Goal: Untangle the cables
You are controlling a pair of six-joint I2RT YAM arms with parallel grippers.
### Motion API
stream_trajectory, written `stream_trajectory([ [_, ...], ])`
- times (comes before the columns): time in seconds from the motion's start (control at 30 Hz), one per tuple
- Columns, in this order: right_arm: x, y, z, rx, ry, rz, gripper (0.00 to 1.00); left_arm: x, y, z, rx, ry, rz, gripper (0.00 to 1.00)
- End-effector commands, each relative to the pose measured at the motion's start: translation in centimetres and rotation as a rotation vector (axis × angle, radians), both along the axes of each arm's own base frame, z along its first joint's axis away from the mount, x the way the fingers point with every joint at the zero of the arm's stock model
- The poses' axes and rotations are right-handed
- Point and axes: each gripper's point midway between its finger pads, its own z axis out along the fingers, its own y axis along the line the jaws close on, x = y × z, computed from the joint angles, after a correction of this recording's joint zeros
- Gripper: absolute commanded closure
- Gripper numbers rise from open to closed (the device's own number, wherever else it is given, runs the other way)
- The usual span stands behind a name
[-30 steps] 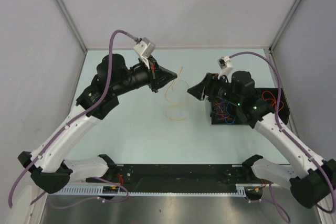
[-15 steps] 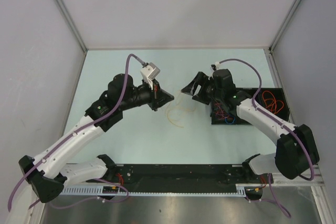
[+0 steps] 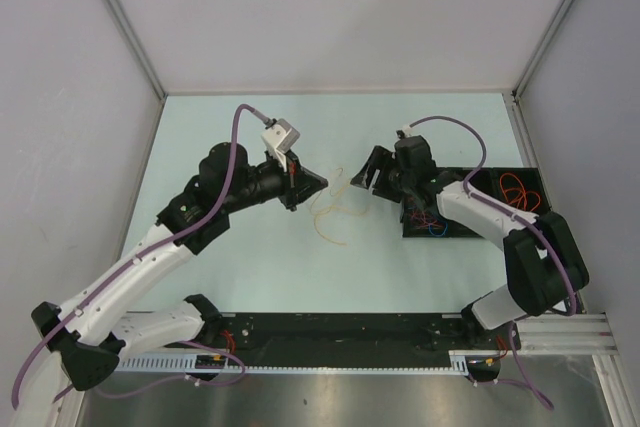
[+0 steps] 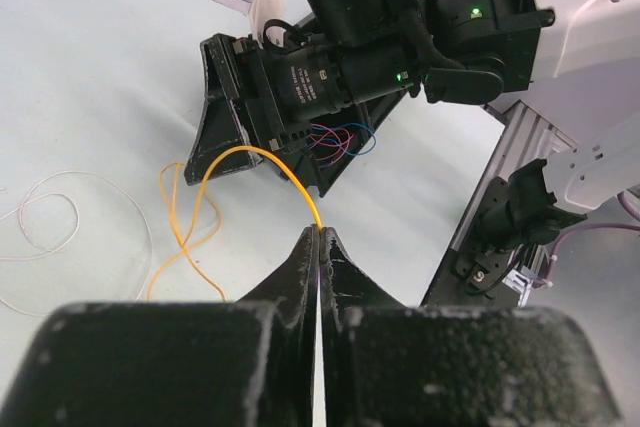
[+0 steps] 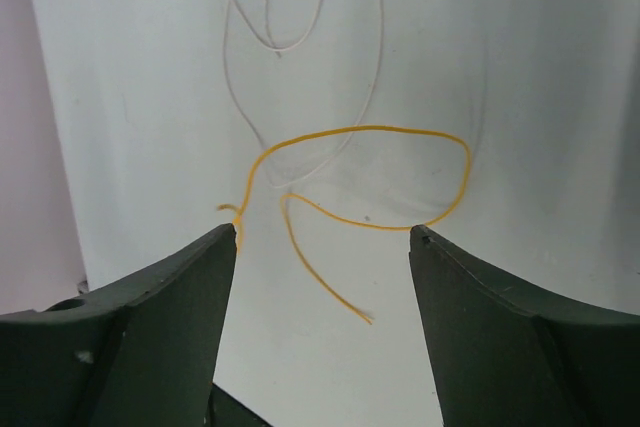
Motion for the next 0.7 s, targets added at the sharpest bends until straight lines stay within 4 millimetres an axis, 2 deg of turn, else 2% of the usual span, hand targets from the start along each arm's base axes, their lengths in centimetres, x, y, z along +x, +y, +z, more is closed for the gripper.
stream_trajectory([
  [0.0, 0.8, -2.0, -1.5, -0.142, -0.045, -0.024, 0.26, 0.1, 0.4, 1.1, -0.011, -0.055, 0.016, 1.00],
  [0.1, 0.6, -2.4, -3.2, -0.208, -0.026, -0.018, 0.26, 0.1, 0.5, 1.2, -0.012, -0.059, 0.019, 1.00],
  [0.13, 0.5, -2.3, -4.1, -0.219, -0.009, -0.006, 0.26, 0.2, 0.5, 1.1, -0.011, -0.058, 0.019, 1.00],
  [0.37, 0.7, -1.4, -7.0, -0.233, 0.023, 0.040, 0.27, 0.5, 0.4, 0.8, -0.001, -0.053, 0.031, 1.00],
  [0.67, 3.0, -1.2, -7.7, -0.249, -0.008, 0.040, 0.27, 0.8, 0.3, 0.4, 0.010, -0.047, 0.036, 1.00],
])
